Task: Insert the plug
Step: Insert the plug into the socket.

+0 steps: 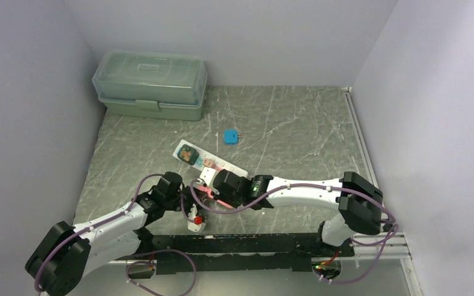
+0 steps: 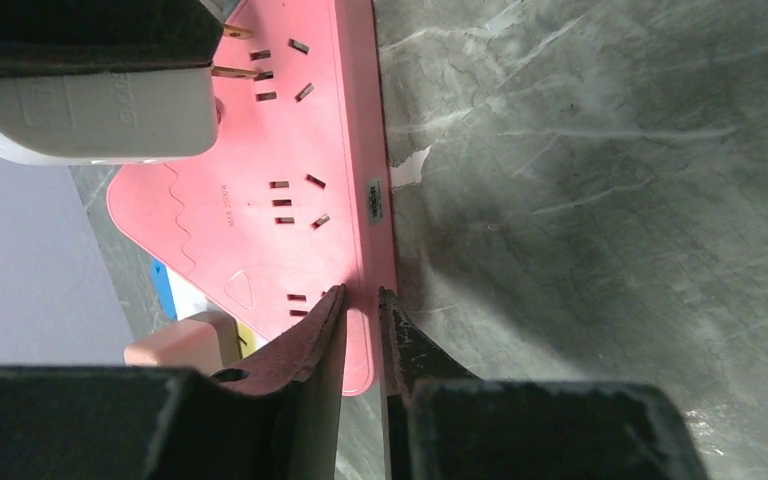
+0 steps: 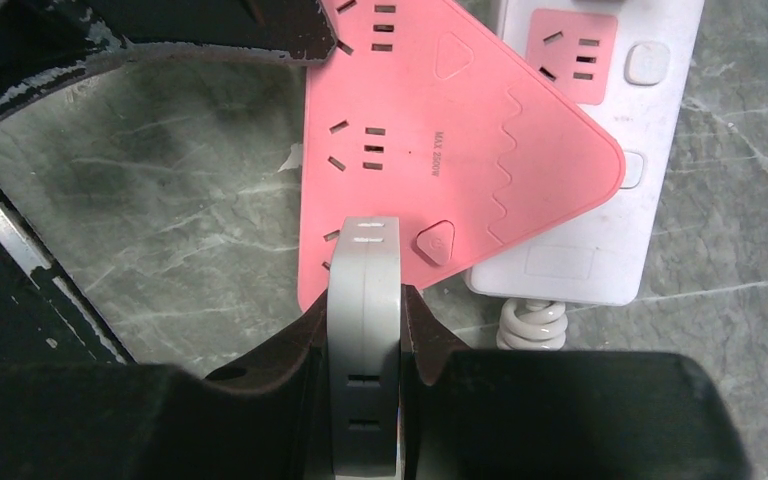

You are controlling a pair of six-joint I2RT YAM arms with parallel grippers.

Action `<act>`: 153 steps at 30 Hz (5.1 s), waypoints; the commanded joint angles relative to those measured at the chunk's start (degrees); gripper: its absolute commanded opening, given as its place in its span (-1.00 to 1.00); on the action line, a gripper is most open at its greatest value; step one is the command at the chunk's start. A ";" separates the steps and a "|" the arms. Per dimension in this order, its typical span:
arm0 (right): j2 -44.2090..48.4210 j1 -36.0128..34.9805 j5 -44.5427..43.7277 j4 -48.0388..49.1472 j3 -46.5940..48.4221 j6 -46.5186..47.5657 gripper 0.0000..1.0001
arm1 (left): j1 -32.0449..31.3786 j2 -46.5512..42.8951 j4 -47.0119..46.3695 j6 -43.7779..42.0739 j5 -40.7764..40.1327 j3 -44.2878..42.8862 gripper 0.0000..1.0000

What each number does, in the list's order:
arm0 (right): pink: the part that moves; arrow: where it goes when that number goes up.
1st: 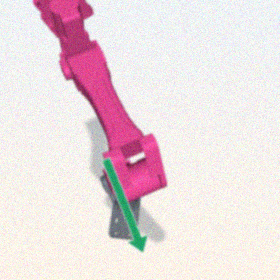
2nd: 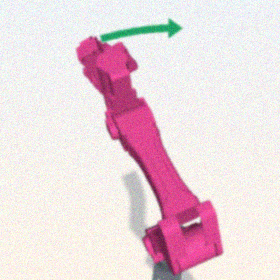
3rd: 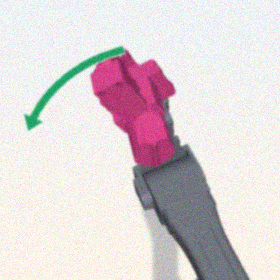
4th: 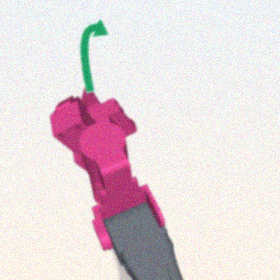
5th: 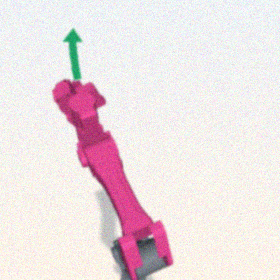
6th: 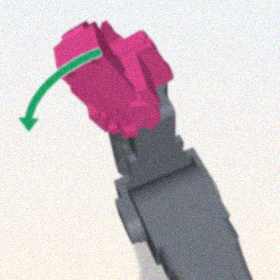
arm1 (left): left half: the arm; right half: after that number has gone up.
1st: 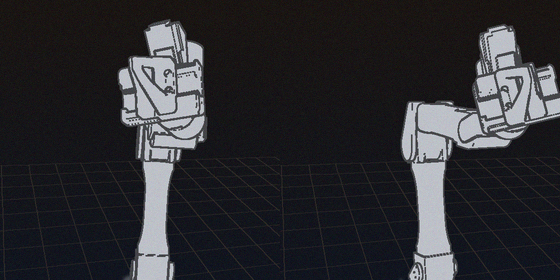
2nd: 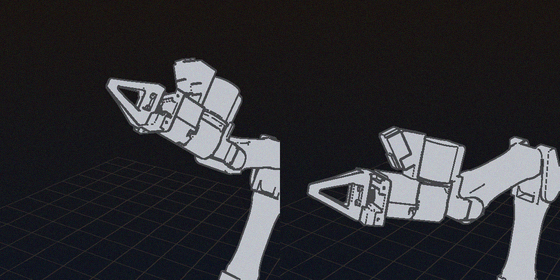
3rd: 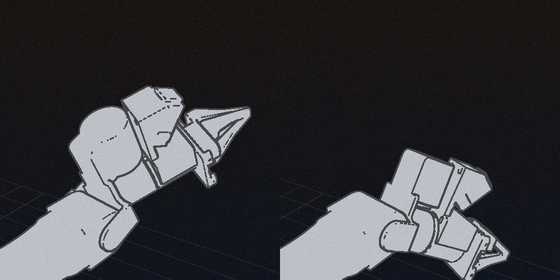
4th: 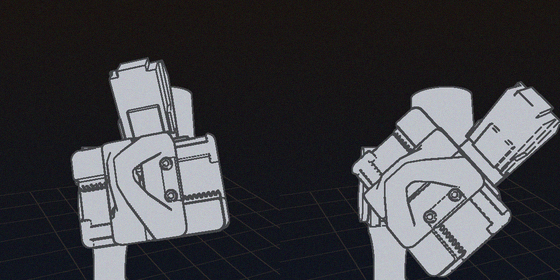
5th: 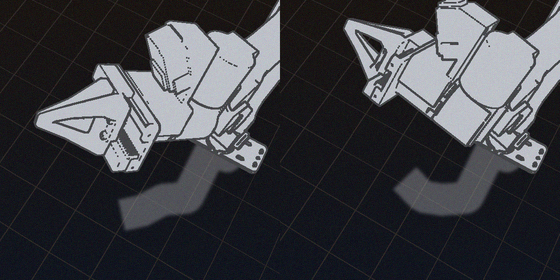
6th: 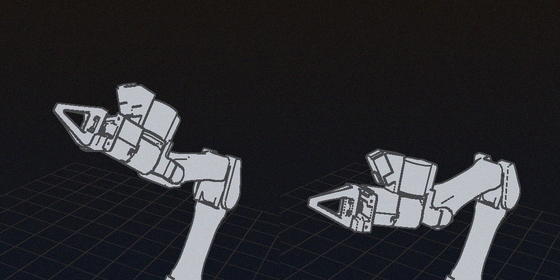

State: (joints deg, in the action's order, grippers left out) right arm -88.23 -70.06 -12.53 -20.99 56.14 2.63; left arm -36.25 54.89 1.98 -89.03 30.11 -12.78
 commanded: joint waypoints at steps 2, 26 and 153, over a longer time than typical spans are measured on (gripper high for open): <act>-1.08 -0.34 -0.83 3.02 0.03 0.79 -1.00 | -0.05 0.74 6.29 0.18 -1.10 0.21 -0.61; -2.40 -2.19 -3.90 2.56 0.46 2.69 -1.00 | -0.04 0.01 7.10 0.26 -1.56 0.69 -0.67; 2.04 9.87 18.39 9.68 -5.71 -0.71 -1.00 | 12.40 9.51 -6.96 35.19 4.84 -13.72 -0.44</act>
State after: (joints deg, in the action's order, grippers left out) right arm -88.99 -60.53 2.72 -11.60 51.99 0.19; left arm -25.50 66.98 -3.70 -58.26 34.70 -24.29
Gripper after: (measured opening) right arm 0.230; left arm 0.287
